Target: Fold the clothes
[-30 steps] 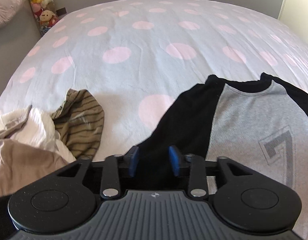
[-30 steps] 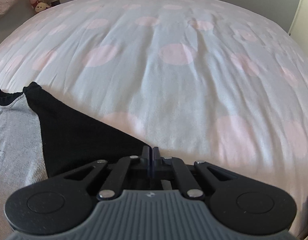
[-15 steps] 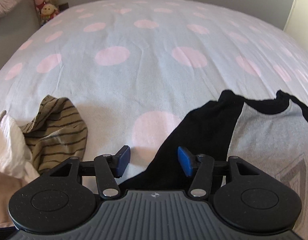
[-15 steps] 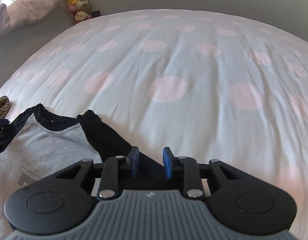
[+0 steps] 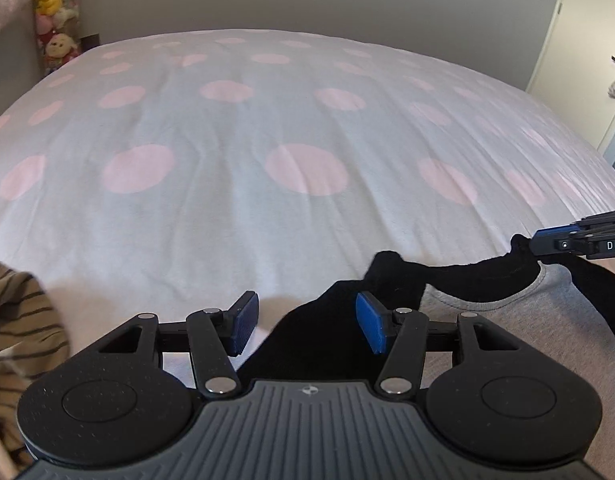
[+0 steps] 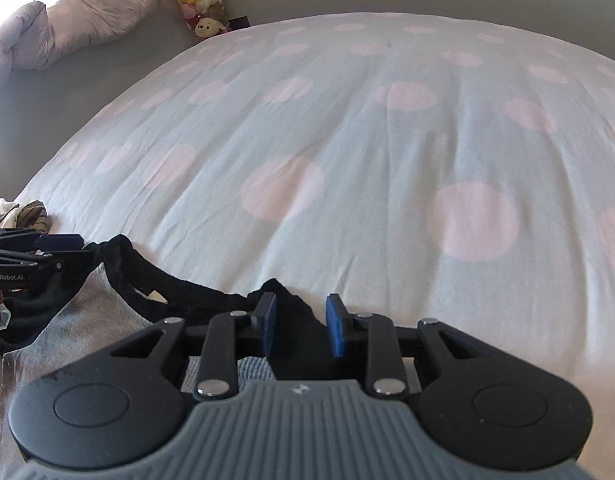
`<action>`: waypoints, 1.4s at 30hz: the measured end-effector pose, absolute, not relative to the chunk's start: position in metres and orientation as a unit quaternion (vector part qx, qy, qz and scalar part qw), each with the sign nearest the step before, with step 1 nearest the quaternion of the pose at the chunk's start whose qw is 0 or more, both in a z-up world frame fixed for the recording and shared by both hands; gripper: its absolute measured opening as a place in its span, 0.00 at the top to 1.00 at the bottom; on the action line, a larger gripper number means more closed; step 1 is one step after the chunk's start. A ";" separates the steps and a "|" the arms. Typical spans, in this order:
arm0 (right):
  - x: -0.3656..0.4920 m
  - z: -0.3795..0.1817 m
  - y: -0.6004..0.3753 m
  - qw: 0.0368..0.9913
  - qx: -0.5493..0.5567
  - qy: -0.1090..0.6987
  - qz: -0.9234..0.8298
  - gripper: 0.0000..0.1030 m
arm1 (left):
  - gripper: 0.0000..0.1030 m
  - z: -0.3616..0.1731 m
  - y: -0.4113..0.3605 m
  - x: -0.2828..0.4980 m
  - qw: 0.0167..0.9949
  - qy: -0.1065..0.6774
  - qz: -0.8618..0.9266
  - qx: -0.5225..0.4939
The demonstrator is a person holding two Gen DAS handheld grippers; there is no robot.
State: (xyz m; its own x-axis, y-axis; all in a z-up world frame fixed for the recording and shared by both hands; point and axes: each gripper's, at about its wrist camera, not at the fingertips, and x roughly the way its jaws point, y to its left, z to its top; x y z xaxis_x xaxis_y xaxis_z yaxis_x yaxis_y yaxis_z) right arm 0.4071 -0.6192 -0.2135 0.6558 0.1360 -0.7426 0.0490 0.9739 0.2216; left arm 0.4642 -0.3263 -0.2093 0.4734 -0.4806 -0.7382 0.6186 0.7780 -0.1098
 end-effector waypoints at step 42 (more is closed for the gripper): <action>0.283 -0.159 -0.646 0.909 0.087 0.406 -0.043 0.59 | 0.57 -0.164 -0.282 0.381 0.864 0.394 -0.296 0.102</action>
